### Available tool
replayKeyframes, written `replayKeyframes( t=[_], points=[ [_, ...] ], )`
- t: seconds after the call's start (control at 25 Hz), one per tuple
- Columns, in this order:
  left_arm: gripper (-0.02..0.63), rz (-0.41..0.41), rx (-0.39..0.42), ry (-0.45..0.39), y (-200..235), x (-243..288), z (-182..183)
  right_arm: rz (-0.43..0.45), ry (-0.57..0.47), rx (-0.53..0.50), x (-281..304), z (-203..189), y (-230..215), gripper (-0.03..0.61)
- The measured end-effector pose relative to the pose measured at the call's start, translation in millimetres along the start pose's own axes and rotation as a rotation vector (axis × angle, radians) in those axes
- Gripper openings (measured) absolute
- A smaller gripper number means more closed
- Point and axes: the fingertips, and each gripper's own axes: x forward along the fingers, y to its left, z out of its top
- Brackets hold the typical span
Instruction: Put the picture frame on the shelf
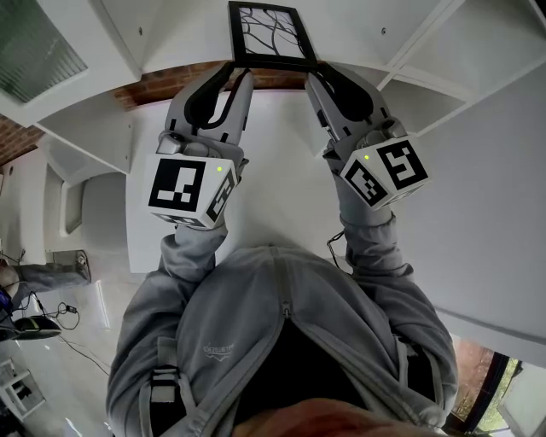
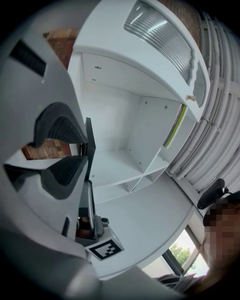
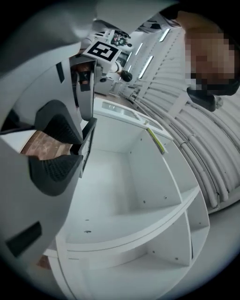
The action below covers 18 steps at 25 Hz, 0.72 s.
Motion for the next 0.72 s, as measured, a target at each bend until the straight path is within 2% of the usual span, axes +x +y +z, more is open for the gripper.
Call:
replayKeyframes(
  t=[0.2,0.44,0.72],
  points=[
    [0.086,0.026,0.021,0.034,7.4,11.0,-6.5,-0.065,-0.006,-0.054,6.4,-1.1,-5.8,0.084],
    [0.086,0.057,0.069,0.072,11.2,19.4,-12.4,-0.144,0.012,-0.170,13.0,-2.3,-10.9,0.081],
    [0.086,0.088,0.100,0.094,25.9,26.6,-16.1,-0.188,0.034,-0.203,32.9,-7.8,-15.7,0.080]
  ],
)
